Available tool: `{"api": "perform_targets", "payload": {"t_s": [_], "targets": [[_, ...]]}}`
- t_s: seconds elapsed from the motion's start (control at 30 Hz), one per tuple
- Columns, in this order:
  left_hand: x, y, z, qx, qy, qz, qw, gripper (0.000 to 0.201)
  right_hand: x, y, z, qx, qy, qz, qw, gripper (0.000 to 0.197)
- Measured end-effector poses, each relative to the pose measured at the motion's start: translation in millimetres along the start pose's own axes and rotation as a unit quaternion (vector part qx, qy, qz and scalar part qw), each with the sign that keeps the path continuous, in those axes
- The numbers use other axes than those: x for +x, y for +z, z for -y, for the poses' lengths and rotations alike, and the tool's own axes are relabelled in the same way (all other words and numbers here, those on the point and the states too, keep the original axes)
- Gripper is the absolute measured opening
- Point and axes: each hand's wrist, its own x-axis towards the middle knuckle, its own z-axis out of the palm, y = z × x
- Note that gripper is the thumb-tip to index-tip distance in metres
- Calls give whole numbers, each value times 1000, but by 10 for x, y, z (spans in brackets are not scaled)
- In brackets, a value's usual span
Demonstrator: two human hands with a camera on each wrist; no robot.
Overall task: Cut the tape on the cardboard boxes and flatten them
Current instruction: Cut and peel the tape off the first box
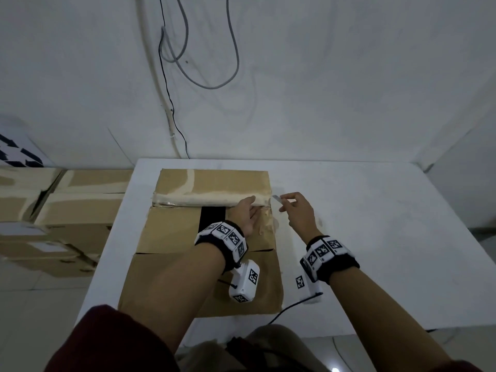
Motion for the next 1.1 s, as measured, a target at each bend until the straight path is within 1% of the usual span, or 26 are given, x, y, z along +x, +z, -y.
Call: {"api": "perform_targets", "payload": {"t_s": [0.07, 0.23, 0.4, 0.53, 0.7, 0.83, 0.97, 1.03, 1.1], "targets": [[28, -7, -7, 10, -8, 0, 1000, 10, 32, 26, 8, 9, 15, -9, 1000, 15], [86, -9, 7, 14, -13, -4, 1000, 12, 39, 70, 8, 18, 27, 9, 999, 14], [154, -77, 28, 0, -19, -7, 1000, 14, 0, 36, -4, 31, 22, 6, 999, 12], [178, -103, 31, 3, -27, 3, 1000, 14, -56, 54, 16, 16, -6, -17, 1000, 11], [199, -128, 37, 6, -27, 11, 1000, 4, -85, 73, 2, 36, 5, -61, 997, 10], [200, -132, 50, 2, -24, 21, 999, 8, -90, 49, 26, 20, -11, -31, 999, 10], [206, -151, 42, 3, -23, 25, 999, 7, -85, 26, 23, 32, 5, -3, 999, 11], [215, -160, 33, -1, -24, 23, 999, 6, -91, 10, 26, 21, 3, 22, 1000, 11], [210, -166, 40, 2, -25, 28, 999, 6, -94, 4, 31, 12, 1, 33, 999, 11]]}}
